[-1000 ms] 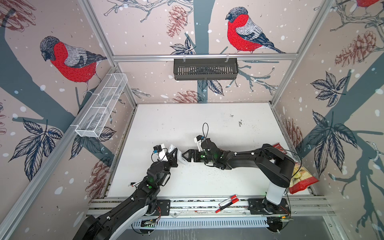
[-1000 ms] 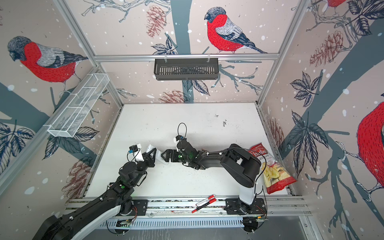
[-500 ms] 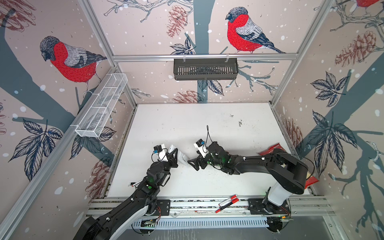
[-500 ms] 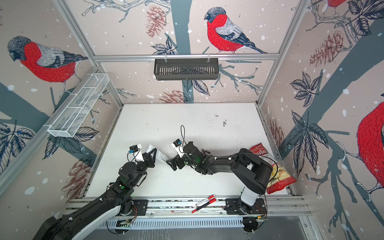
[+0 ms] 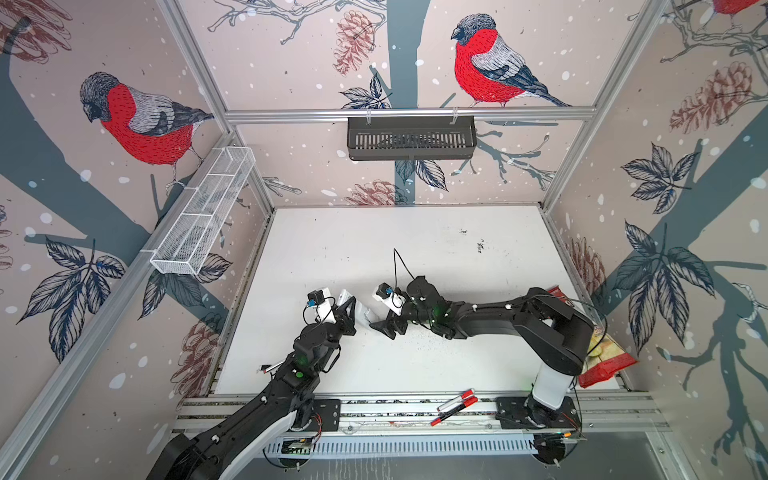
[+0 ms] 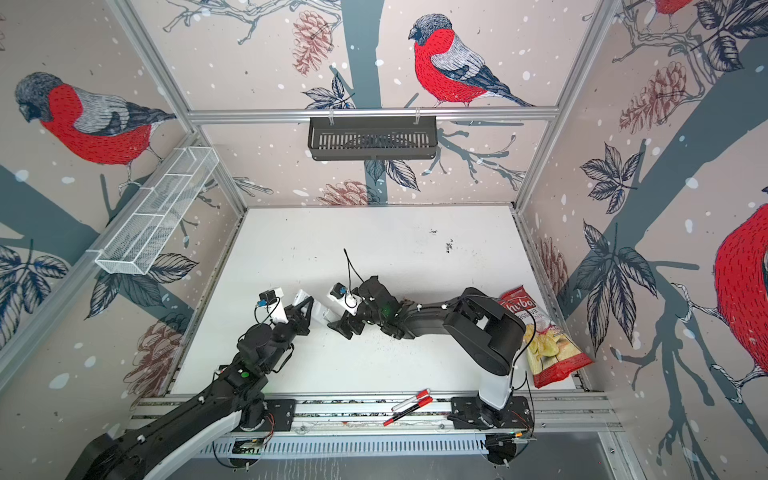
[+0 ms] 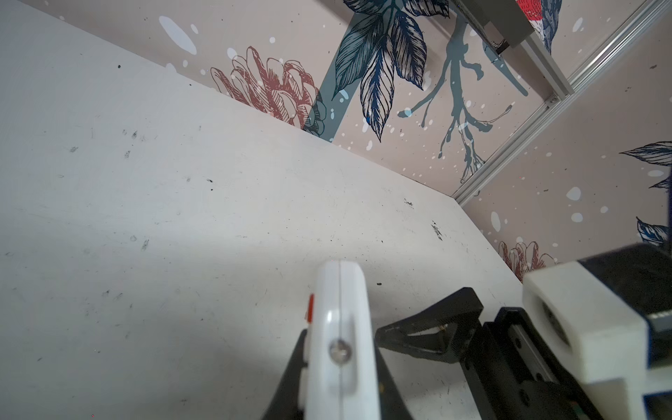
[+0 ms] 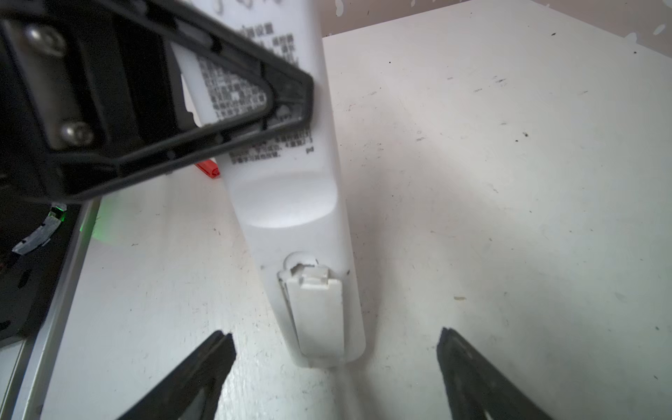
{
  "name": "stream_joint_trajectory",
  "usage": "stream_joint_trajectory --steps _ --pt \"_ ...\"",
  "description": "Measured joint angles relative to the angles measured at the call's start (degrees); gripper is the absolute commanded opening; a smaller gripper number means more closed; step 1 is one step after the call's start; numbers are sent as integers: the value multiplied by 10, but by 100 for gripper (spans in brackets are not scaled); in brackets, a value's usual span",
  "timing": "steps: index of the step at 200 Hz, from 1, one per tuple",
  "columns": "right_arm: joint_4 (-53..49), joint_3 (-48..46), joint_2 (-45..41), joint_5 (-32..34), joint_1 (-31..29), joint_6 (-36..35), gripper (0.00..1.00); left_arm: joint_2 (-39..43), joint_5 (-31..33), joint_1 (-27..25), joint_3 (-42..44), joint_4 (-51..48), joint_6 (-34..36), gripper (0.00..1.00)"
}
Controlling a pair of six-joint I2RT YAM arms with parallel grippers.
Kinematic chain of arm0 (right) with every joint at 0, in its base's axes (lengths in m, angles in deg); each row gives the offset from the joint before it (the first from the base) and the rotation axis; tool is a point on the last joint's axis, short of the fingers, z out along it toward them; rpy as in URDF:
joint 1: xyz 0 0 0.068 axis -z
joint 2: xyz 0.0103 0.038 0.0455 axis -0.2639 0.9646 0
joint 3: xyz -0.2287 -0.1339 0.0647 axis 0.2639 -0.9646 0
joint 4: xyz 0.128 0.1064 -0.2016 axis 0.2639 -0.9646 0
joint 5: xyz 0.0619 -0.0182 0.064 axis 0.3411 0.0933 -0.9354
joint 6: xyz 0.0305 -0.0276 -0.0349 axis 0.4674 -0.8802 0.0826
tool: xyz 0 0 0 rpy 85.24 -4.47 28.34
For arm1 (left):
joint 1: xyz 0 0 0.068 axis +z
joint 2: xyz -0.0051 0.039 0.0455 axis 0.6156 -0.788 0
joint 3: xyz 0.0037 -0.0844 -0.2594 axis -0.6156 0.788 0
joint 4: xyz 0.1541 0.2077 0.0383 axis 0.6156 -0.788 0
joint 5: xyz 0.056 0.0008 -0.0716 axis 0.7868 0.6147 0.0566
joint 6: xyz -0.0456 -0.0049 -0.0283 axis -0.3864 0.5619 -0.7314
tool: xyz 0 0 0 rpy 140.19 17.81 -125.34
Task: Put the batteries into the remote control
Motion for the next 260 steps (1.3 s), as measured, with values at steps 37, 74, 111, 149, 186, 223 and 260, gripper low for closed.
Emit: stream_joint_trajectory --steps 37,74,111,149,186,223,260 --pt "-22 37 24 -24 3 -12 88 5 0 0 0 -4 2 0" --pt "-37 55 39 -29 2 -12 84 5 0 0 0 -5 2 0" --pt "-45 72 50 -31 2 -11 77 6 0 0 0 -6 2 0" --pt "-52 80 56 -33 4 -10 73 7 0 0 0 -7 2 0" --pt "-55 85 61 -39 10 -10 69 8 1 0 0 -8 5 0" --pt "-63 90 63 -39 11 -10 67 8 1 0 0 -8 5 0" --pt "-69 96 65 -40 11 -10 66 8 2 0 0 -8 6 0"
